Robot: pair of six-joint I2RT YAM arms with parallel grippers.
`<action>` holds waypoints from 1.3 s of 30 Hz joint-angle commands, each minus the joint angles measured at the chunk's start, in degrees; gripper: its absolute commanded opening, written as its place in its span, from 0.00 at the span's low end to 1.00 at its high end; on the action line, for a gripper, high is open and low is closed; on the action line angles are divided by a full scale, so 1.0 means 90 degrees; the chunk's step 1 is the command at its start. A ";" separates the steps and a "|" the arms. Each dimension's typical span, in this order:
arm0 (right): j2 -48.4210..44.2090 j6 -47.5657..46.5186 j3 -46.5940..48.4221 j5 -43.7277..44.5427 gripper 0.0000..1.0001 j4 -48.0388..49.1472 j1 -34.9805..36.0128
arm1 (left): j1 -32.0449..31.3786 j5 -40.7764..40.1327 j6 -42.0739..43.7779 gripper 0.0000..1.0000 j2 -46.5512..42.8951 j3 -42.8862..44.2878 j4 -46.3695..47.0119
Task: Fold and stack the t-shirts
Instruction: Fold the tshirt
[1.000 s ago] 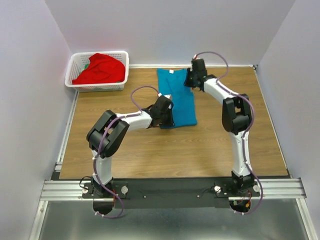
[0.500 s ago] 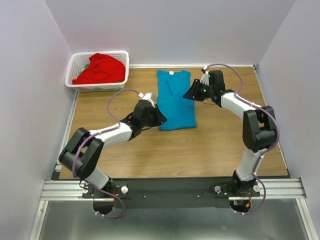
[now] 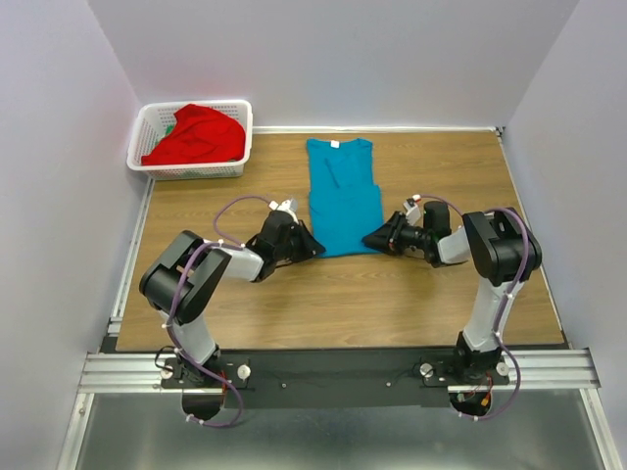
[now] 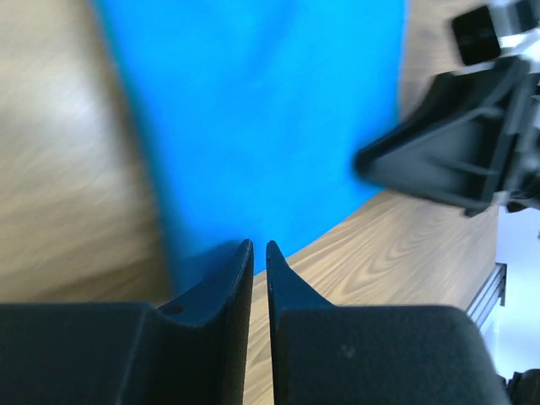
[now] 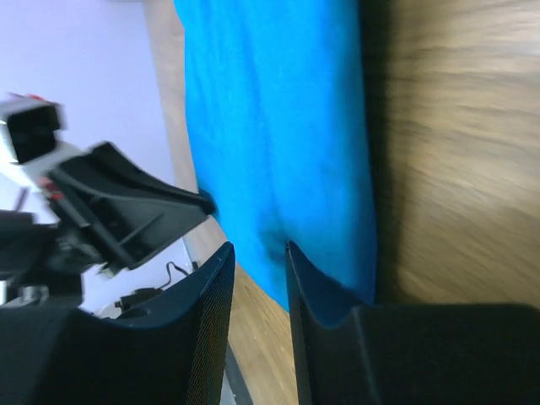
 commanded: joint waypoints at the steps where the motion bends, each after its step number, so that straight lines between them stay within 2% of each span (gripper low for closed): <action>1: 0.0122 0.0036 -0.0427 -0.0161 0.38 0.0611 -0.0336 | 0.0259 0.0199 -0.0443 0.18 -0.0079 -0.0399 0.0355; 5: -0.0210 -0.0014 -0.0691 -0.0200 0.38 0.0543 -0.0562 | 0.0620 0.0248 -0.0473 0.17 -0.0401 -0.0771 0.0355; 9: -0.0405 0.0298 -0.0643 -0.0327 0.43 0.0562 -0.0523 | 0.0680 0.0345 -0.0278 0.18 -0.0704 -0.0801 0.0316; 14: -0.1069 0.0581 -0.0233 -0.0347 0.49 0.0552 0.0033 | 0.0310 0.0200 -0.0239 0.19 -0.1318 -0.0440 0.0238; 17: -0.1168 0.0650 0.0012 0.0013 0.50 0.0552 0.0502 | 0.0046 0.0189 -0.0258 0.20 -0.1204 -0.0147 0.0199; 21: -0.0700 0.0670 0.0110 0.0385 0.51 0.0581 0.0922 | -0.0013 0.0180 -0.0463 0.20 -0.0987 -0.0097 0.0209; 27: 0.0519 0.0553 -0.0163 0.0688 0.51 0.0835 0.1089 | 0.0084 -0.0328 -0.0425 0.21 -0.1602 -0.0536 0.0189; 29: 0.0648 0.0485 -0.0173 0.0679 0.51 0.0865 0.1089 | 0.0113 -0.0532 -0.0231 0.22 -0.1826 -0.0527 0.0005; 32: 0.0425 0.0416 -0.0125 0.0533 0.51 0.0845 0.1089 | 0.0104 -0.0738 0.0033 0.23 -0.1993 -0.0420 -0.0279; 35: -0.0248 0.0348 -0.0154 0.0561 0.51 0.0748 0.1011 | 0.0104 -0.0875 0.0132 0.25 -0.2149 -0.0410 -0.0396; 39: -0.0845 0.0260 -0.0349 0.0484 0.51 0.0572 0.0562 | 0.0094 -0.1031 0.0356 0.29 -0.2315 -0.0322 -0.0689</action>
